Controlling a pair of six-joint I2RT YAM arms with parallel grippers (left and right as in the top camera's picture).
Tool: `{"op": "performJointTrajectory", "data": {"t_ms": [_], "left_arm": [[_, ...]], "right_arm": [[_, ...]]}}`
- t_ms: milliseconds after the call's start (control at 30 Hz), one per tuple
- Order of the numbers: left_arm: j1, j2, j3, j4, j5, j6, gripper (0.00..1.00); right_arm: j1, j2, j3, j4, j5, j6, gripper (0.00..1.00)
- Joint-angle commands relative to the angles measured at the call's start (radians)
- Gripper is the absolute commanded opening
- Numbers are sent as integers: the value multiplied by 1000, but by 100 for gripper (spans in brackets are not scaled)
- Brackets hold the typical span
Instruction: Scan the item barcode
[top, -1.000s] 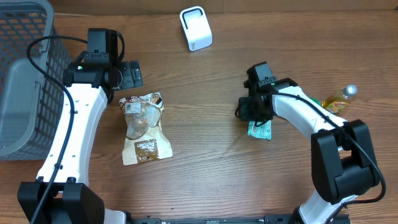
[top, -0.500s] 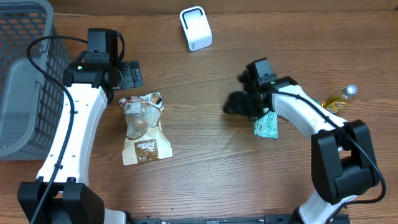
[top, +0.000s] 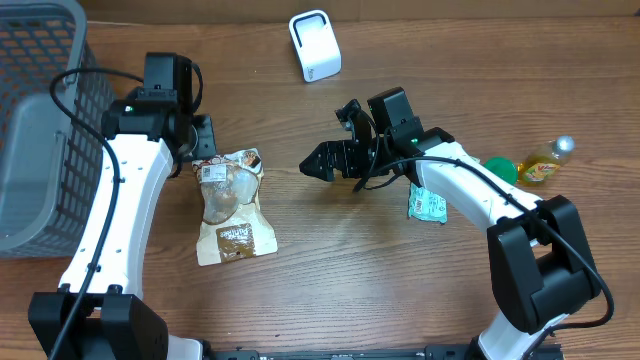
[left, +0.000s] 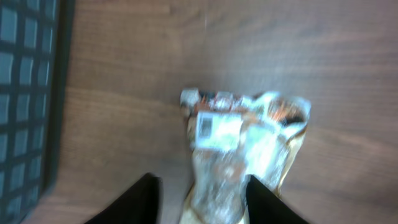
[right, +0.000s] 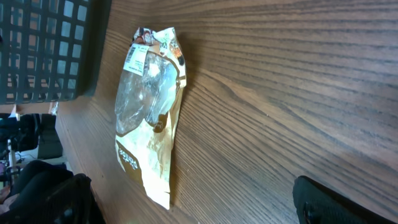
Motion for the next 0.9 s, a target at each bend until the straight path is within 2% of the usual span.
{"op": "performJointTrajectory", "data": {"t_ms": [0, 67, 267, 467, 600, 767, 867], "left_arm": [[7, -3, -25, -62, 4, 37, 17], [7, 0, -53, -87, 10, 37, 9], [7, 0, -200, -81, 12, 37, 4], [7, 0, -367, 77, 32, 37, 4], [6, 6, -419, 173, 122, 37, 4], [-5, 43, -447, 225, 261, 37, 4], [-20, 77, -448, 225, 285, 37, 4]], "right_arm": [[-3, -8, 22, 22, -12, 0, 100], [-3, -8, 22, 22, -12, 0, 100], [-3, -8, 22, 20, 66, 0, 100], [-3, -8, 22, 20, 104, 0, 100], [-3, -8, 22, 20, 105, 0, 100], [-3, -8, 22, 20, 105, 0, 100], [-3, -8, 22, 20, 113, 0, 100]]}}
